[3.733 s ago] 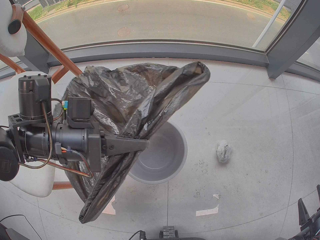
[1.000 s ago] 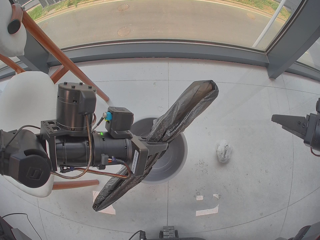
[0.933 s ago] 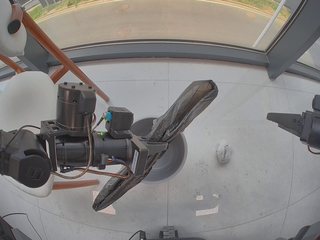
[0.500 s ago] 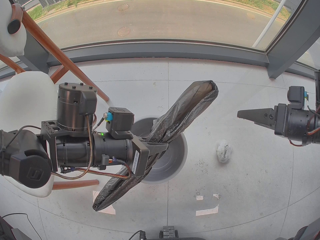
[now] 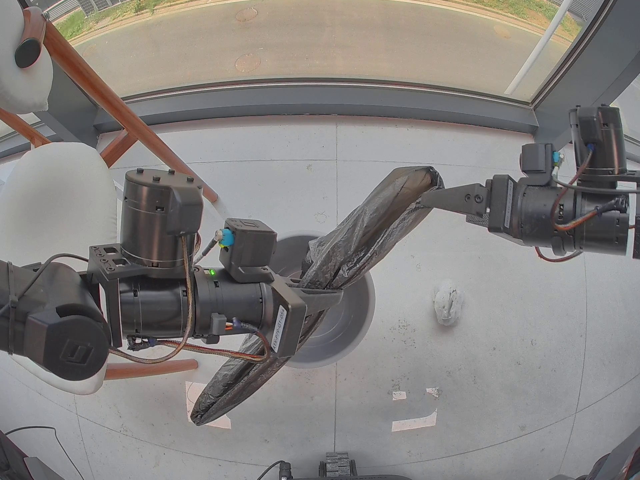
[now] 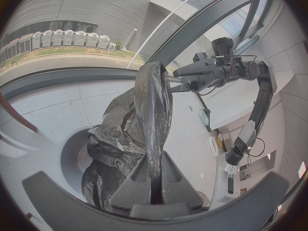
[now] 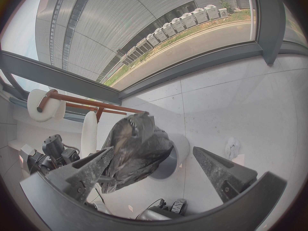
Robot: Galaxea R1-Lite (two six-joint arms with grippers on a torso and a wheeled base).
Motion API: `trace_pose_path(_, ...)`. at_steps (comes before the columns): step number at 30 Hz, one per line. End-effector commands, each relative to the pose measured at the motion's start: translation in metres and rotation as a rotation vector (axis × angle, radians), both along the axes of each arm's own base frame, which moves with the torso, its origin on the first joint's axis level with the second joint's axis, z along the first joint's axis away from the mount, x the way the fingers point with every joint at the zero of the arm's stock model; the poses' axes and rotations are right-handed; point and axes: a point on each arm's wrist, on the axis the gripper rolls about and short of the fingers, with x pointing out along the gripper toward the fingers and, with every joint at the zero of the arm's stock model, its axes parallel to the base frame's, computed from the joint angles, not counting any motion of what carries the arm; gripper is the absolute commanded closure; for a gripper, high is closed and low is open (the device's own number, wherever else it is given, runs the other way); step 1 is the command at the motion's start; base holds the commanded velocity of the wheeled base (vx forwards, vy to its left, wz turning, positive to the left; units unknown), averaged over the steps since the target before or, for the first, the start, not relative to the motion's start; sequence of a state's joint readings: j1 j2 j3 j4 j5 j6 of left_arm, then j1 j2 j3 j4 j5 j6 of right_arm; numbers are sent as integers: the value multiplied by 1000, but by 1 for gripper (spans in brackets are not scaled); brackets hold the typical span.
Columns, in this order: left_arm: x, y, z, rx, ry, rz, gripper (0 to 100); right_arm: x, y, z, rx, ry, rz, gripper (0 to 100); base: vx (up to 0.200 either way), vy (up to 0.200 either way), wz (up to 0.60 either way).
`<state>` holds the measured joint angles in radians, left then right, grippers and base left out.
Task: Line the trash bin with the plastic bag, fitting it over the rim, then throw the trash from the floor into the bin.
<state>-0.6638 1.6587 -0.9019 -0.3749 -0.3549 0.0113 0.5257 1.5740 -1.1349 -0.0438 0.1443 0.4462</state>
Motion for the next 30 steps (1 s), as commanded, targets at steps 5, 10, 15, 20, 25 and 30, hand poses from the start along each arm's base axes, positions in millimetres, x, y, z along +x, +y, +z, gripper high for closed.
trace_pose_path(5,1,-1,-2,3,4,0,100,38,17,-4,-12,-3,-32,0,0,0,0)
trace_pose_path(10,0,0,-3,6,6,3,100,41,18,-3,-21,-14,-38,0,0,0,0)
trace_pose_path(15,0,1,-5,9,5,18,100,39,17,-6,-27,-4,-39,0,0,0,0)
trace_pose_path(20,1,0,-3,2,-3,25,100,39,17,-10,-47,-1,-32,0,0,0,0)
trace_pose_path(25,3,-2,-4,4,-3,26,100,41,19,-16,-72,1,-20,0,0,0,0)
trace_pose_path(30,4,-2,-4,6,-2,28,100,47,24,-24,-93,14,-16,0,0,0,0)
